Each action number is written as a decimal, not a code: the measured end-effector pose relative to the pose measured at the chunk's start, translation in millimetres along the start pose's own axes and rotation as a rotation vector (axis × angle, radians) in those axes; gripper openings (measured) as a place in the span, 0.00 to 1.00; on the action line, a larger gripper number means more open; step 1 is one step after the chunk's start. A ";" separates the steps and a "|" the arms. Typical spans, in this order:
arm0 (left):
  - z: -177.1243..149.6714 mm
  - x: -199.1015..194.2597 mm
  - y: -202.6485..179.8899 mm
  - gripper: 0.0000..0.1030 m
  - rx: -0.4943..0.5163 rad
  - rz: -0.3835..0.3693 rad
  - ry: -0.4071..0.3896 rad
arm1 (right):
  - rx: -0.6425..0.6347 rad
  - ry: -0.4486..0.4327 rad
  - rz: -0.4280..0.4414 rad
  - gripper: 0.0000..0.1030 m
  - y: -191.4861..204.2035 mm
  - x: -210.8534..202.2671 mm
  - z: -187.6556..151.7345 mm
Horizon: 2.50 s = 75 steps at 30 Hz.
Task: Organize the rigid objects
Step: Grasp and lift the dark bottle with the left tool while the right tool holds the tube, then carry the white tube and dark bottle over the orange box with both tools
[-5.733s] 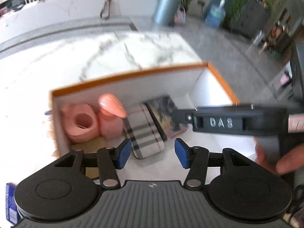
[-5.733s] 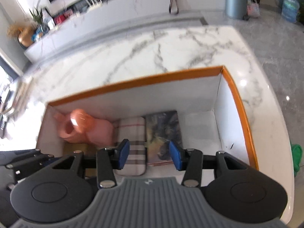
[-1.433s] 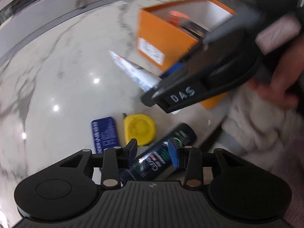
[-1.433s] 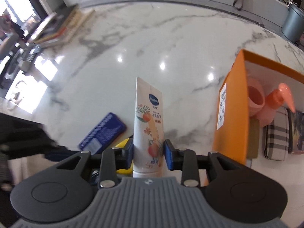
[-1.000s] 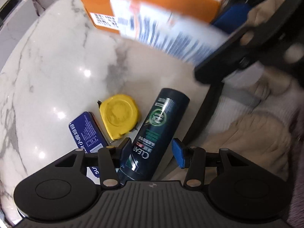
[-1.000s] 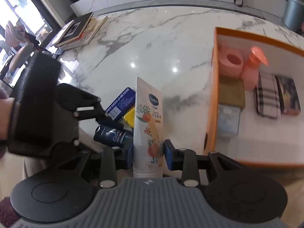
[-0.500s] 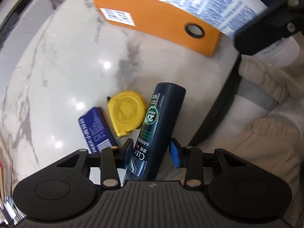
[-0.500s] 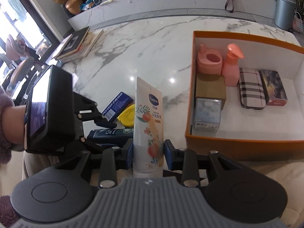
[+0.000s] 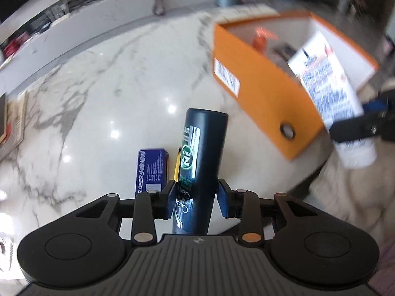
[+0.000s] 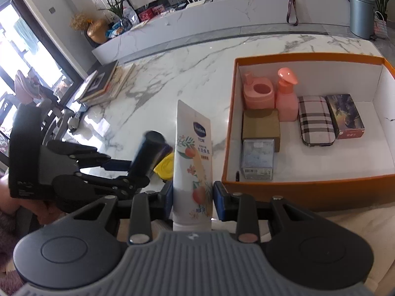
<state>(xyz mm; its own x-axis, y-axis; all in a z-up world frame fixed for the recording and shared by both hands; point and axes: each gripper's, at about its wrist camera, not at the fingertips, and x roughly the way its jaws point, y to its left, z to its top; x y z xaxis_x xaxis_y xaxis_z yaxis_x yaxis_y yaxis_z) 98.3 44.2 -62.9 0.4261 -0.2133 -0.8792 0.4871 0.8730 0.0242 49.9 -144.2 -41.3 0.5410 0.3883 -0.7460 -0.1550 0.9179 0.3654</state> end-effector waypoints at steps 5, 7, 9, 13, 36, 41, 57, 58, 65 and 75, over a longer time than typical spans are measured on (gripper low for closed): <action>16.7 -25.2 5.1 0.37 -0.136 -0.047 -0.083 | 0.032 -0.046 0.011 0.34 -11.5 -9.7 6.5; 19.6 -33.5 6.5 0.37 -0.177 -0.076 -0.115 | 0.053 -0.058 0.016 0.34 -16.5 -12.7 9.6; 27.1 -43.0 5.0 0.37 -0.210 -0.114 -0.142 | 0.056 -0.076 0.022 0.34 -19.3 -16.8 13.7; 46.7 -63.7 -2.8 0.36 -0.245 -0.193 -0.203 | 0.060 -0.112 0.037 0.34 -26.0 -27.3 29.8; 135.7 89.1 -77.6 0.35 -0.662 -0.414 0.048 | 0.106 0.075 -0.054 0.34 -151.5 4.9 66.0; 133.6 110.0 -79.8 0.35 -0.732 -0.354 0.098 | 0.107 0.150 -0.025 0.34 -164.6 27.6 64.0; 134.3 116.9 -97.7 0.35 -0.769 -0.133 0.162 | 0.088 0.308 0.025 0.34 -179.6 81.9 73.3; 134.7 117.1 -99.9 0.35 -0.758 -0.113 0.164 | 0.081 0.314 0.031 0.33 -179.7 84.4 73.6; 134.6 122.7 -111.5 0.35 -0.708 -0.031 0.171 | 0.038 0.344 0.032 0.33 -174.9 90.4 71.9; 134.6 131.6 -112.2 0.35 -0.664 -0.066 0.189 | 0.033 0.376 -0.022 0.33 -172.3 94.2 71.8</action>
<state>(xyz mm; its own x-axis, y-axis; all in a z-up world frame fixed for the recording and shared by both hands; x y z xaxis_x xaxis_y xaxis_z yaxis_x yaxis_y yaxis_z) 202.4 -140.8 -117.3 0.2418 -0.2476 -0.9382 -0.0878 0.9573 -0.2753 187.0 -271.7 -134.5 0.2018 0.3774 -0.9038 -0.1167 0.9255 0.3603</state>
